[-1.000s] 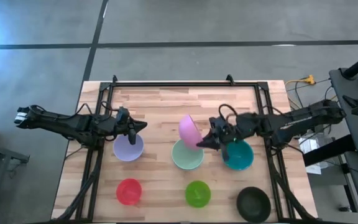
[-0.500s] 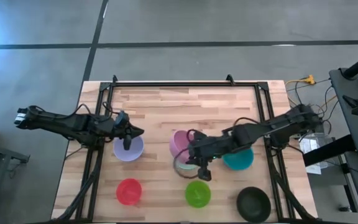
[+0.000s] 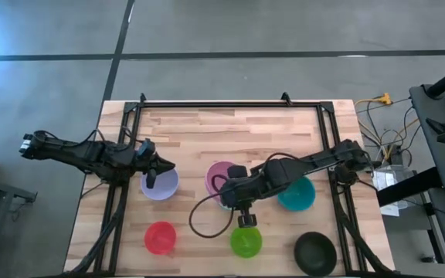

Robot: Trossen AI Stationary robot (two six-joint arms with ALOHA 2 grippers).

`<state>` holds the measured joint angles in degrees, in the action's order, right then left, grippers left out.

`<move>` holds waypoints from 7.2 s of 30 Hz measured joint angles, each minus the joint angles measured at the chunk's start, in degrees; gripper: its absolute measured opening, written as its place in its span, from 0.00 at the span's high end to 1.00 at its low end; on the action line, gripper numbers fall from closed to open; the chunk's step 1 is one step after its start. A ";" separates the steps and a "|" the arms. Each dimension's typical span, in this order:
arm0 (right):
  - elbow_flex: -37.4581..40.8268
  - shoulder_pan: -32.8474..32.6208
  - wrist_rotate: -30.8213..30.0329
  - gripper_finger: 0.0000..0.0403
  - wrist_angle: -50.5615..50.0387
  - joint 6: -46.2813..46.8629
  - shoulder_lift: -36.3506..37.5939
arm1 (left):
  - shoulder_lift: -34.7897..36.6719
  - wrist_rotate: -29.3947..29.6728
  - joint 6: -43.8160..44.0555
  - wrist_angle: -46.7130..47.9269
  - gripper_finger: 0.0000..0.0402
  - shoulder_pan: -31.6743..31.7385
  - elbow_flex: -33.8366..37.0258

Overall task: Nest bowls inside each other
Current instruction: Stack the pink bowl on top of the light green bowl, then stack the purple bowl on top of the pink bowl

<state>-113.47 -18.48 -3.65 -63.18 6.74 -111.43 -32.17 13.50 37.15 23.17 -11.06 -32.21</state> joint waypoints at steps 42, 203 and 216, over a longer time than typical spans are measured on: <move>-6.18 -2.39 -0.45 0.79 -9.34 5.23 -9.74 | -0.03 0.00 1.57 0.18 0.97 -5.73 0.07; 73.48 1.27 -15.09 0.79 41.68 33.12 63.83 | -15.55 -1.29 28.08 50.23 0.66 6.94 -7.52; 73.48 1.27 -15.13 0.80 41.67 33.33 63.81 | -21.41 -11.84 9.65 42.21 0.59 24.52 -3.32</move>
<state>-39.99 -17.21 -18.78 -21.51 40.07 -47.62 -53.58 1.66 46.80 65.38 13.46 -35.53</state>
